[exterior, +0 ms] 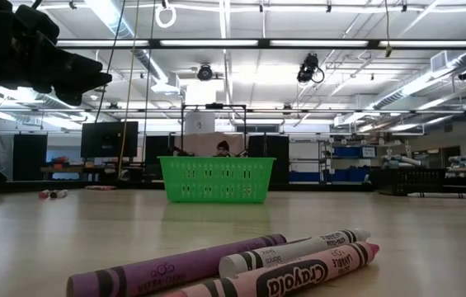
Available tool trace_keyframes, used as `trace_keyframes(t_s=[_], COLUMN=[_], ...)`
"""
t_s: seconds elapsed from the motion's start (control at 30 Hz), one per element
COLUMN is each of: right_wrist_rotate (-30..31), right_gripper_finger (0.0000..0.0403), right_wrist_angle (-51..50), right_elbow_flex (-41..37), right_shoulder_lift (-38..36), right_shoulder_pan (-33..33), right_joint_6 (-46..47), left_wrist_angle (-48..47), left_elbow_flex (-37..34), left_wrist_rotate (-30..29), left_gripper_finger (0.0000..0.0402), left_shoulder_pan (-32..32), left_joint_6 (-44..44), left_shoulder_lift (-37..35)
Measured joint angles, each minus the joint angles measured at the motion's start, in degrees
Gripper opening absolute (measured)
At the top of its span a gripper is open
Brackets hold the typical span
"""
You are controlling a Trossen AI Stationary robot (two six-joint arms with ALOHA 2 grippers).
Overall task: Sort crayons
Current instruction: Put the pink crayon into the red basket, then put the white crayon into the green basket
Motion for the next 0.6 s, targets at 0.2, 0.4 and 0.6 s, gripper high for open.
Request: trace_keyframes(t_s=[0.2, 0.4, 0.6], right_wrist_rotate=[0.09, -0.19, 2.95], right_gripper_finger=[0.0048, 0.01, 0.0138], right_wrist_angle=[-1.24, -5.71, -13.22], right_elbow_flex=[-0.02, -0.02, -0.02], right_shoulder_lift=[2.87, -0.14, -7.46], right_shoulder_pan=[-0.06, -1.56, -4.98], right_joint_6=[-4.36, -6.76, -9.4], left_wrist_angle=[0.0, 0.0, 0.0], left_elbow_flex=[0.01, -0.01, 0.0], left_wrist_rotate=[-0.01, -0.01, -0.01], left_gripper_finger=[0.0208, 0.0208, 0.0208], left_shoulder_pan=[0.0, 0.01, 0.01], left_joint_6=[0.0, 0.0, 0.0], left_shoulder_lift=[0.0, 0.02, -0.01])
